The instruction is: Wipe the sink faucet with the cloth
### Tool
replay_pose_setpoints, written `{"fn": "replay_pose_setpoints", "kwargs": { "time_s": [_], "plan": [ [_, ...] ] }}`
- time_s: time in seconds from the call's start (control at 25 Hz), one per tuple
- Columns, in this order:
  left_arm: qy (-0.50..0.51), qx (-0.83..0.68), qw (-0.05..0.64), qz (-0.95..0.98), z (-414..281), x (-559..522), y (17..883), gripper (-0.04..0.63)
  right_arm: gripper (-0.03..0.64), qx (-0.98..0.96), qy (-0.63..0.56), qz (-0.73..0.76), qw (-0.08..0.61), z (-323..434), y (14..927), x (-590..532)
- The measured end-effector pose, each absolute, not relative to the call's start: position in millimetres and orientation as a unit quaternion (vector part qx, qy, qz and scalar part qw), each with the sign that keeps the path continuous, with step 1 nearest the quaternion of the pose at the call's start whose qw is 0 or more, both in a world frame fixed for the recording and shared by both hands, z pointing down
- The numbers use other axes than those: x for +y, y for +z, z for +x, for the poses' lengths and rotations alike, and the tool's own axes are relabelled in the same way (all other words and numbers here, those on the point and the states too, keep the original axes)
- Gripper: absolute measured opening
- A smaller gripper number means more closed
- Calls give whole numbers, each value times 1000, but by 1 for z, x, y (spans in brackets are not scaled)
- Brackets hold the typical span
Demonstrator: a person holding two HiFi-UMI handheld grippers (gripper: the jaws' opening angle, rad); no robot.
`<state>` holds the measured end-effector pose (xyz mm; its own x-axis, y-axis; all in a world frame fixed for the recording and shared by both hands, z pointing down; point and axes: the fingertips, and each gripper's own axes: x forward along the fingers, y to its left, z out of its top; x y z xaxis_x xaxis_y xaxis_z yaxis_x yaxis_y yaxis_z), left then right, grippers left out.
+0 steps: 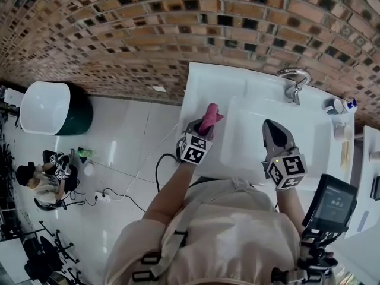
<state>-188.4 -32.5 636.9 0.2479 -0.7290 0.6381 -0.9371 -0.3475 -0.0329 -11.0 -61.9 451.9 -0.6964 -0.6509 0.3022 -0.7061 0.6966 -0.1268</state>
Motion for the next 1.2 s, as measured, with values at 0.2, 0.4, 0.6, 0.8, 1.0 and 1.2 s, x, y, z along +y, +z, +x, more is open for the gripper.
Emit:
{"fn": "replay_pose_setpoints", "kwargs": {
  "time_s": [0.2, 0.4, 0.6, 0.8, 1.0, 1.2],
  "plan": [
    [309, -531, 193, 765, -191, -31, 662, 106, -12, -914, 109, 369, 129, -14, 457, -63],
    [314, -534, 216, 754, -199, -25, 683, 106, -12, -915, 102, 367, 135, -14, 456, -62],
    [299, -565, 211, 739, -205, -29, 670, 160, -12, -912, 100, 374, 136, -6, 454, -68],
    [242, -591, 175, 749, -204, -41, 605, 263, -12, -913, 97, 377, 126, -4, 447, -73],
    [174, -601, 108, 772, -188, -72, 516, 264, -12, -915, 88, 377, 113, -3, 434, -78],
    [95, -581, 27, 808, -151, -100, 419, 264, -12, -918, 68, 379, 95, -2, 414, -86]
  ]
}}
